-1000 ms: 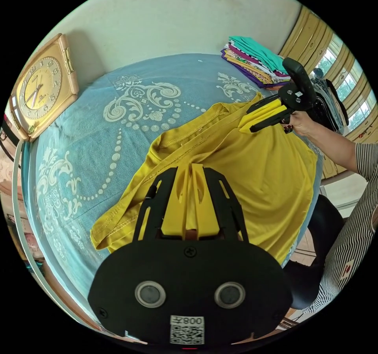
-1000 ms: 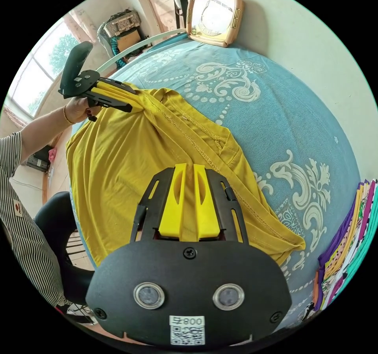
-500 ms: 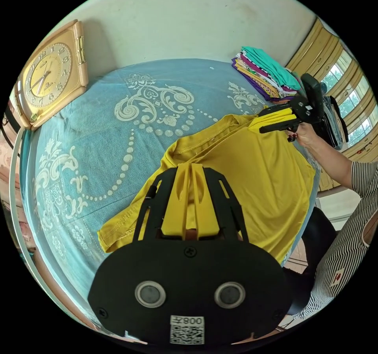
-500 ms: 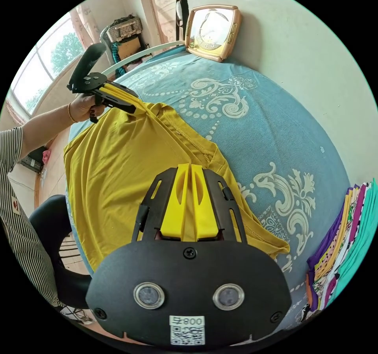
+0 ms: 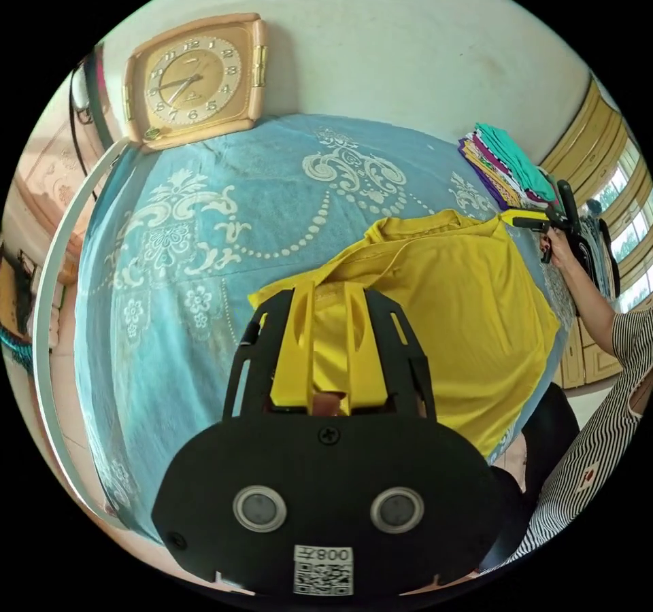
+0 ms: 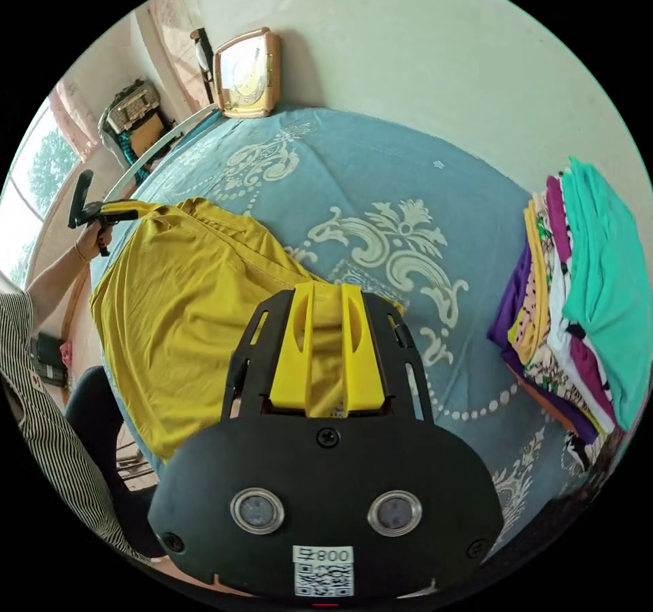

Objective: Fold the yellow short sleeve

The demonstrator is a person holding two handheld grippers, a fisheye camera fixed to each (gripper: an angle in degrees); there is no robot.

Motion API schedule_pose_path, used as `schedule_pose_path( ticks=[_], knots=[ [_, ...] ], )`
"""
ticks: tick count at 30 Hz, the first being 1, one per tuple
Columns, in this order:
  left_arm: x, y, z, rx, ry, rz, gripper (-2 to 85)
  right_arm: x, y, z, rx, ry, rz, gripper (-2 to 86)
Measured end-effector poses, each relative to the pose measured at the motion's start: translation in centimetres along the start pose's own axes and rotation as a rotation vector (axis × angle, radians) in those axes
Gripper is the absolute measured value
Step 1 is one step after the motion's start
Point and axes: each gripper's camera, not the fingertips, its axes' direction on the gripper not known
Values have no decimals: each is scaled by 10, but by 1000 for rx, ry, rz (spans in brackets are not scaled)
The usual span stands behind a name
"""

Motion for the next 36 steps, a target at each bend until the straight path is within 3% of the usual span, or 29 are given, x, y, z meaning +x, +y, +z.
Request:
schedule_pose_path(
  ticks=[5, 19, 23, 28, 33, 36],
  knots=[
    [-43, 31, -6, 82, 45, -235, 87, 59, 30, -10, 43, -88, 188, 81],
    [-66, 19, -2, 76, 98, -327, 26, 110, 26, -10, 44, -150, 292, 8],
    [-79, 13, -2, 67, 148, -424, 25, 124, 27, -32, 95, -163, 316, 3],
    [-85, 17, 11, 73, 189, -544, 40, 147, 32, -10, 13, -218, 400, 2],
    [-50, 12, -7, 137, 95, -353, 69, 151, 47, -22, 101, -194, 457, 3],
    [-13, 0, -10, 101, 8, -149, 86, 129, 44, -29, 121, -197, 375, 7]
  ],
)
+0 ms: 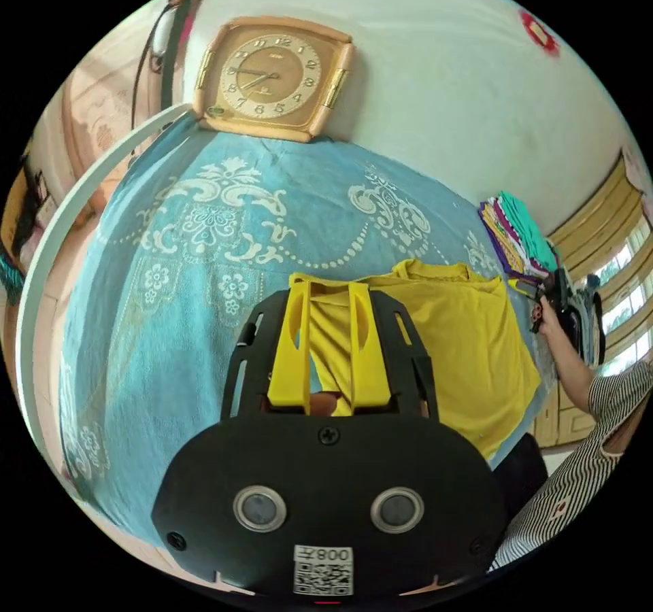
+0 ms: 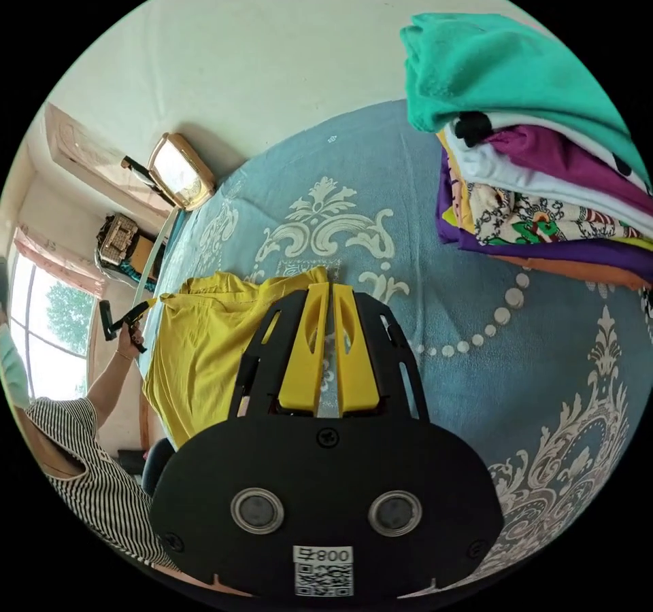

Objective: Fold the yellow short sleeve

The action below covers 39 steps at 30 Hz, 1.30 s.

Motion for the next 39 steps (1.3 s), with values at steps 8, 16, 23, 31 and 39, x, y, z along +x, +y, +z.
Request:
schedule_pose_path(
  ticks=[8, 16, 23, 31, 39],
  knots=[
    [86, -19, 60, -275, -362, 450, 38, -111, 0, 33, -109, 60, -369, 6],
    [98, -38, 75, -231, -359, 389, 8, -182, 12, 68, -184, 138, -581, 13],
    [102, -27, 74, -158, -265, 341, 27, -203, 16, 78, -181, 151, -625, 49],
    [143, -15, 94, -145, 0, 459, 55, -230, 28, 95, -222, 176, -690, 58],
    [159, -13, 131, -229, -61, 477, 11, -247, 38, 118, -315, 224, -733, 30]
  ],
)
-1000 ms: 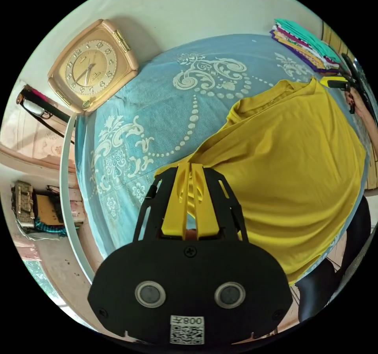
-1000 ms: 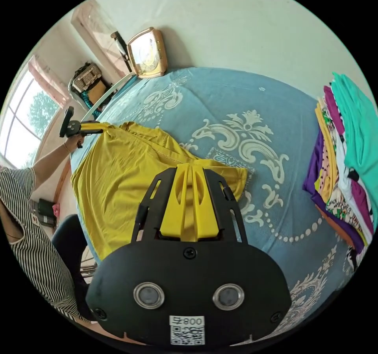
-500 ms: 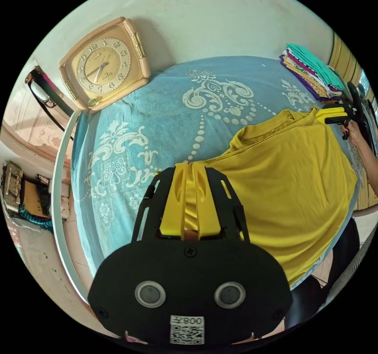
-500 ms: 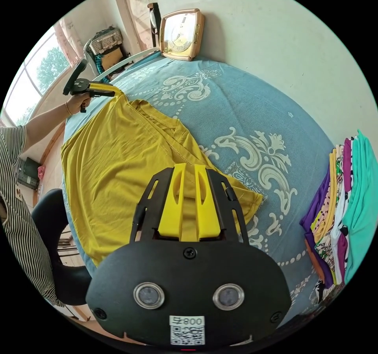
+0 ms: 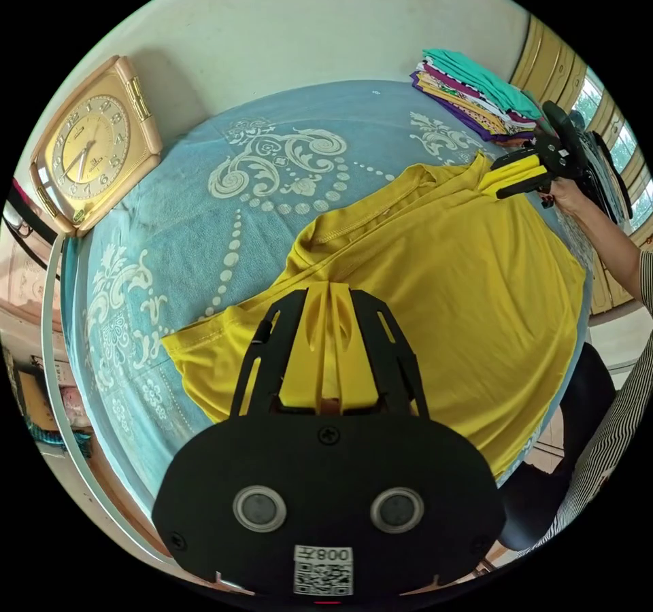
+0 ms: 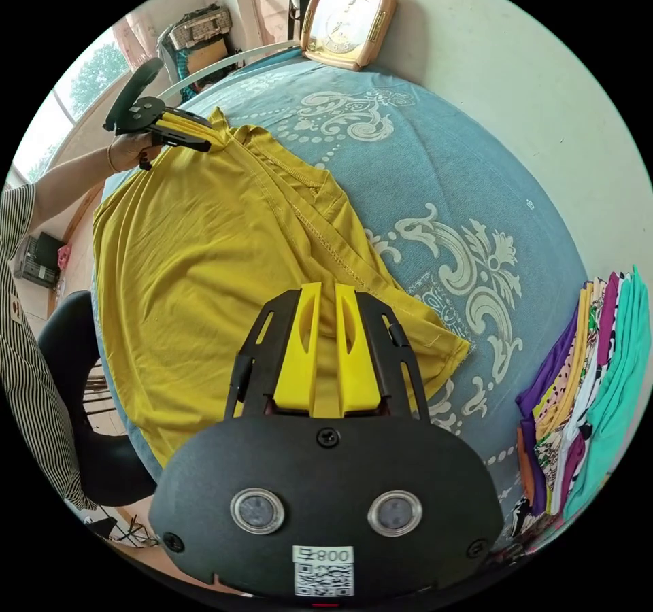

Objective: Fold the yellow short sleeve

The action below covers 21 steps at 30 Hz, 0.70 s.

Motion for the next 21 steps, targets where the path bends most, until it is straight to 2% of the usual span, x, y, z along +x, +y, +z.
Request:
schedule_pose_path(
  ticks=[8, 15, 21],
  knots=[
    [-5, 10, -20, 150, -14, -66, 3, -15, 4, -37, 144, 103, 34, 5],
    [-13, 11, 14, 73, -21, -133, 5, -2, 4, -10, 80, 78, 121, 15],
    [-18, 31, 6, 159, 28, -190, 13, 11, 35, -48, 215, 126, 219, 40]
  ],
)
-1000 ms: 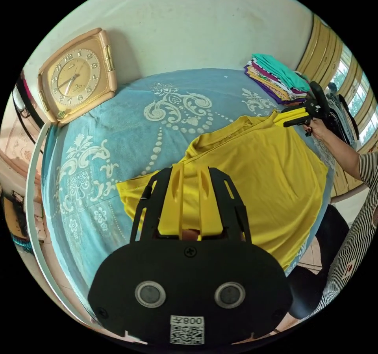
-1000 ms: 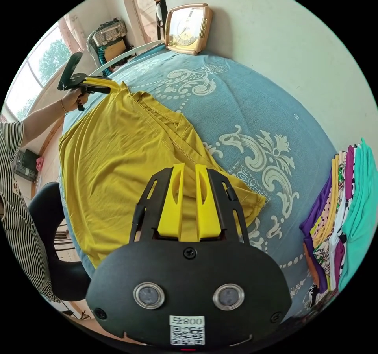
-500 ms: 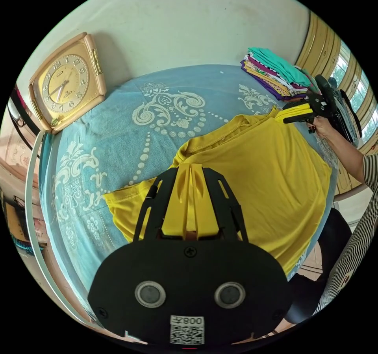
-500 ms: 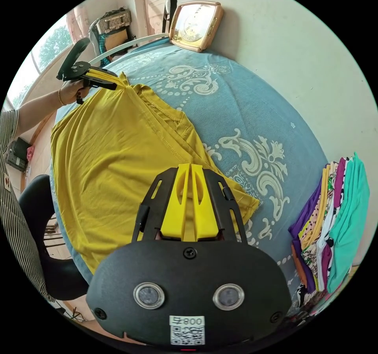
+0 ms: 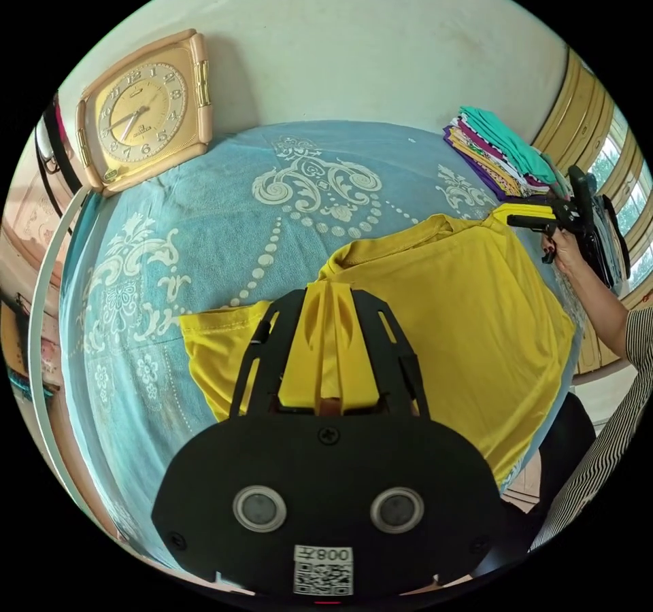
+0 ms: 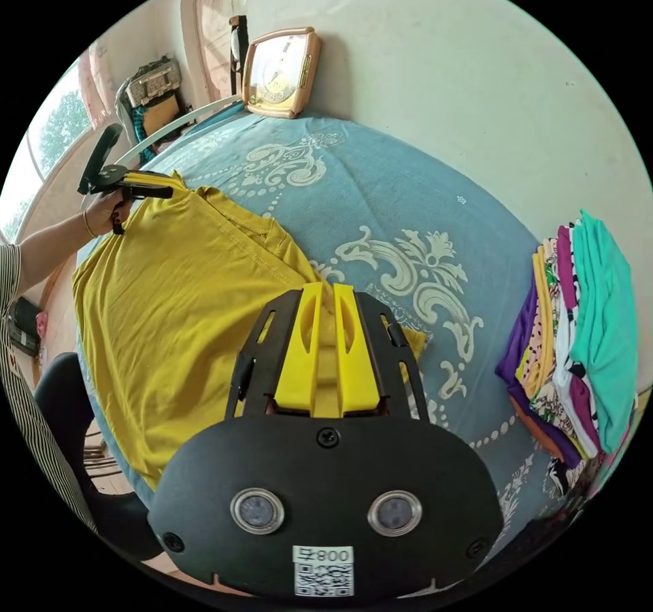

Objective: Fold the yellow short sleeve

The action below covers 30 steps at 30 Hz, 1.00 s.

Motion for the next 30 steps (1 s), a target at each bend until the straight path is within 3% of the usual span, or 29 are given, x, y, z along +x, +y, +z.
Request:
schedule_pose_path(
  ticks=[8, 12, 17, 23, 30],
  knots=[
    [-3, 21, 14, -43, -2, -32, 13, 44, 40, 9, -83, -49, 129, 52],
    [-4, 24, 5, -5, -33, -54, 9, 65, 42, -5, -30, -57, 210, 27],
    [13, 28, -3, 68, 114, -4, 16, 84, 58, -27, 1, -25, 248, 46],
    [61, 11, 19, 32, 246, 167, 21, 118, 83, -28, -31, -57, 365, 66],
    [85, 6, 40, -74, 128, 226, 7, 138, 98, -44, -21, -125, 399, 23]
  ],
)
